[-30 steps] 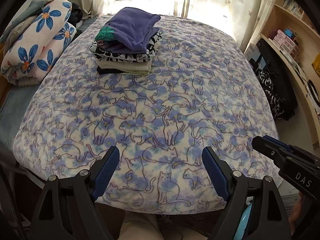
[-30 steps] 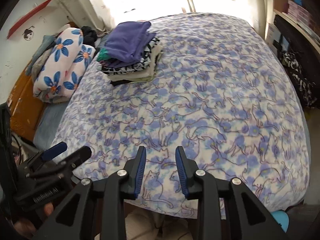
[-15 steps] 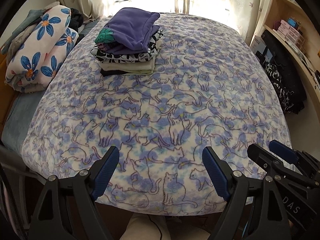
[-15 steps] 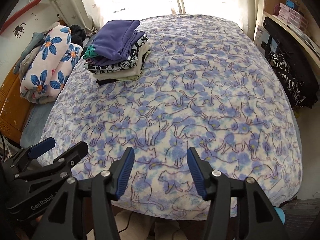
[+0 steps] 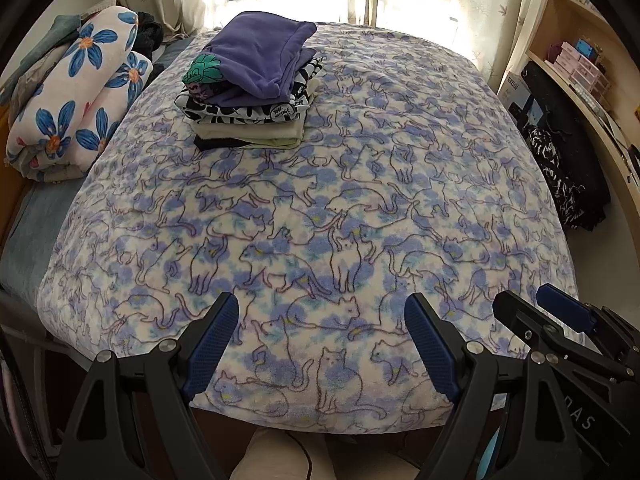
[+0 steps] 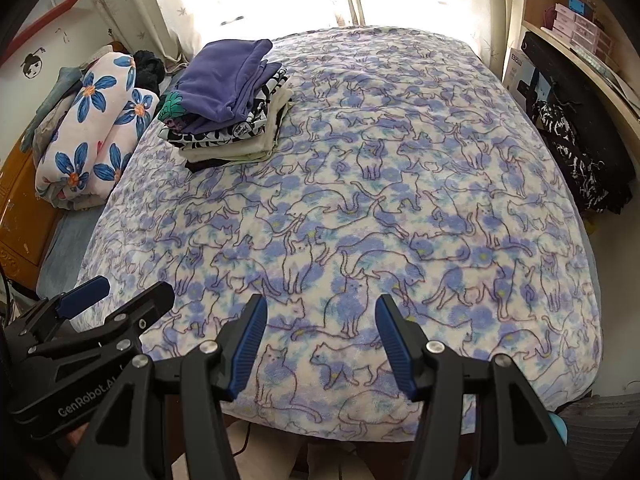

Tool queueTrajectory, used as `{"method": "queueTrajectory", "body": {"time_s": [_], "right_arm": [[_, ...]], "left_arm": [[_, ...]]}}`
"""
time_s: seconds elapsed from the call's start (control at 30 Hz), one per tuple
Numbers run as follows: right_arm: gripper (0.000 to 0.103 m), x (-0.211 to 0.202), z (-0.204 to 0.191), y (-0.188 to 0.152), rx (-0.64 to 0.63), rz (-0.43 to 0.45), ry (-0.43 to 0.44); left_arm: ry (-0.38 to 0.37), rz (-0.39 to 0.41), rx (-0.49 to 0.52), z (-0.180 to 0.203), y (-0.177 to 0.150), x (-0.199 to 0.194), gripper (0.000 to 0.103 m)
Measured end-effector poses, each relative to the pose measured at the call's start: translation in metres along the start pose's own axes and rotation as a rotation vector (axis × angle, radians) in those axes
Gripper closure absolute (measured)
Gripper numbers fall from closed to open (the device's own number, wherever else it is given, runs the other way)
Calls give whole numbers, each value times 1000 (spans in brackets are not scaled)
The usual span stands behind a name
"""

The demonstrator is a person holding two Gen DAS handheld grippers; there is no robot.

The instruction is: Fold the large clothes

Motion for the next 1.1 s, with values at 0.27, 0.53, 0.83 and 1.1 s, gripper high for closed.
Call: {"method": "queueTrajectory", "body": {"time_s": [0.27,0.53,0.83,1.1], "right_arm": [[46,0,2,0,-6,3,4],[46,0,1,1,-9,-1,0],[46,0,3,1,-8,-1,1],[46,1,4,0,-10,-1,0]], "left_arm": [[2,6,2,1,1,0,19],[5,6,4,1,2,0,19],[3,0,2,-1,1,1,19],[4,-1,3,-2,2,2,19]]}}
Point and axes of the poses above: each gripper's, at about its wrist camera, not at the fingertips, and x roughly the way its jaws point, z to its right, y to its top, the point moved 4 cm from there along x, roughly the way its jaws point, and after that the axes turned 15 degrees about -x, right-handed, at the moved point
